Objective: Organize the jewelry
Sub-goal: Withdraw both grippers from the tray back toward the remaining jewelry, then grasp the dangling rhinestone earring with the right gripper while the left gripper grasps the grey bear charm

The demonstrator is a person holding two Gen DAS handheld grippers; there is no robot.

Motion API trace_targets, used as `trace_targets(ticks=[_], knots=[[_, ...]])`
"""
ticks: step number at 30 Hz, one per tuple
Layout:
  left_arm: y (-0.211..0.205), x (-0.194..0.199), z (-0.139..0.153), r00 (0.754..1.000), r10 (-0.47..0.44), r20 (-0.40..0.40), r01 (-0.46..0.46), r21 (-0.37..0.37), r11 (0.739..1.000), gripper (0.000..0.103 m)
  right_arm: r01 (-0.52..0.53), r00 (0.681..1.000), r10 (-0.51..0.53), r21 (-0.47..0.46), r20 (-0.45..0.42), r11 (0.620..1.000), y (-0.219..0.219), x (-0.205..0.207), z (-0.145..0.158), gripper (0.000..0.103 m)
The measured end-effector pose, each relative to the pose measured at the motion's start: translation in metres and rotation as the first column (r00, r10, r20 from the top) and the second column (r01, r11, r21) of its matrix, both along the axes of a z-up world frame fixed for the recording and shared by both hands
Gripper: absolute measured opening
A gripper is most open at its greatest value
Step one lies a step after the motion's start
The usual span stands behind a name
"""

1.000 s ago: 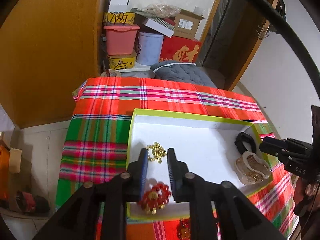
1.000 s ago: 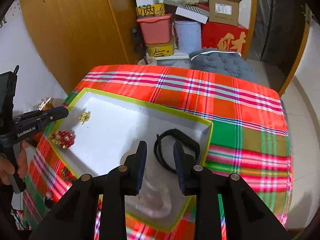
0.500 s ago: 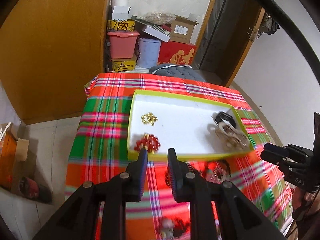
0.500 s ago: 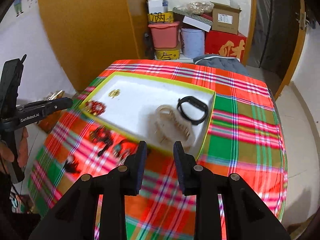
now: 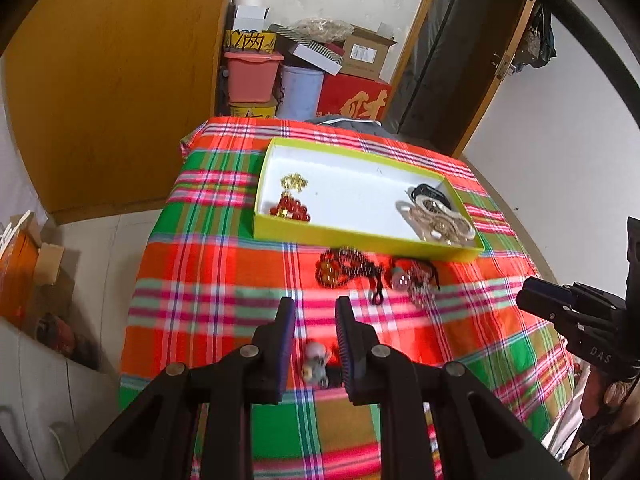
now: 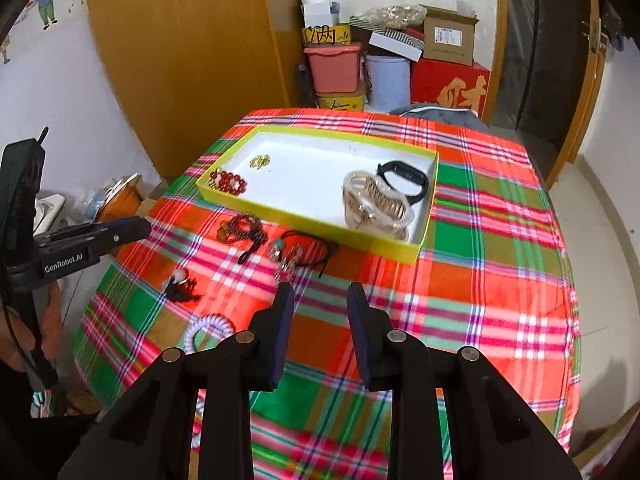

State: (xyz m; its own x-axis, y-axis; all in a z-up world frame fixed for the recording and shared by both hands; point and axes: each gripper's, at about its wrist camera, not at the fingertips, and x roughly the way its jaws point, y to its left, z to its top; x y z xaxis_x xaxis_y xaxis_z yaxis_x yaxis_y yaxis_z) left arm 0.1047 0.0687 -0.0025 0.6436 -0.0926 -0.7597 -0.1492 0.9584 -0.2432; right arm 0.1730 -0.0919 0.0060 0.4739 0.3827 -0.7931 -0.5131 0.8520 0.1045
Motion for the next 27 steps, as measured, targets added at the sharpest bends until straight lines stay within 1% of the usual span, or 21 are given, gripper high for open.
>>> trace_targets(ticks=[3, 8, 10, 11, 12, 17, 21, 27], knots=[[-0.001, -0.008, -0.005, 1.0, -0.001, -0.009, 0.001, -0.004, 1.0, 0.02, 0.0, 1.0, 0.001, 0.019, -0.013, 1.0, -0.002, -0.006, -0.004, 0.028], [-0.003, -0.015, -0.014, 0.999, -0.005, -0.031, 0.005, -0.011, 1.0, 0.02, 0.01, 0.998, -0.008, 0.043, -0.058, 0.999, -0.005, -0.01, -0.012, 0.028], [-0.004, -0.016, -0.017, 0.999, -0.008, -0.039, 0.007, -0.021, 1.0, 0.025, 0.007, 0.998, -0.003, 0.05, -0.068, 0.999, -0.004, -0.011, -0.014, 0.028], [-0.004, -0.016, -0.019, 0.999, -0.009, -0.039, 0.008, -0.026, 1.0, 0.032, 0.006, 0.997, -0.002, 0.051, -0.072, 0.999, -0.004, -0.011, -0.015, 0.028], [-0.004, -0.016, -0.02, 0.999, -0.011, -0.039, 0.01, -0.03, 0.999, 0.037, 0.005, 0.997, -0.001, 0.05, -0.078, 0.999, -0.004, -0.011, -0.017, 0.028], [-0.009, -0.016, -0.026, 0.998, -0.029, -0.049, 0.027, -0.038, 0.999, 0.038, 0.001, 0.994, 0.004, 0.049, -0.106, 0.999, -0.001, -0.01, -0.023, 0.028], [-0.015, -0.011, -0.037, 0.996, -0.053, -0.077, 0.05, -0.039, 0.998, 0.038, -0.002, 0.993, 0.007, 0.045, -0.118, 0.999, 0.001, -0.008, -0.027, 0.028], [-0.02, -0.006, -0.053, 0.992, -0.064, -0.112, 0.059, -0.046, 0.997, 0.038, -0.003, 0.991, 0.007, 0.035, -0.134, 0.999, 0.004, -0.005, -0.034, 0.028]])
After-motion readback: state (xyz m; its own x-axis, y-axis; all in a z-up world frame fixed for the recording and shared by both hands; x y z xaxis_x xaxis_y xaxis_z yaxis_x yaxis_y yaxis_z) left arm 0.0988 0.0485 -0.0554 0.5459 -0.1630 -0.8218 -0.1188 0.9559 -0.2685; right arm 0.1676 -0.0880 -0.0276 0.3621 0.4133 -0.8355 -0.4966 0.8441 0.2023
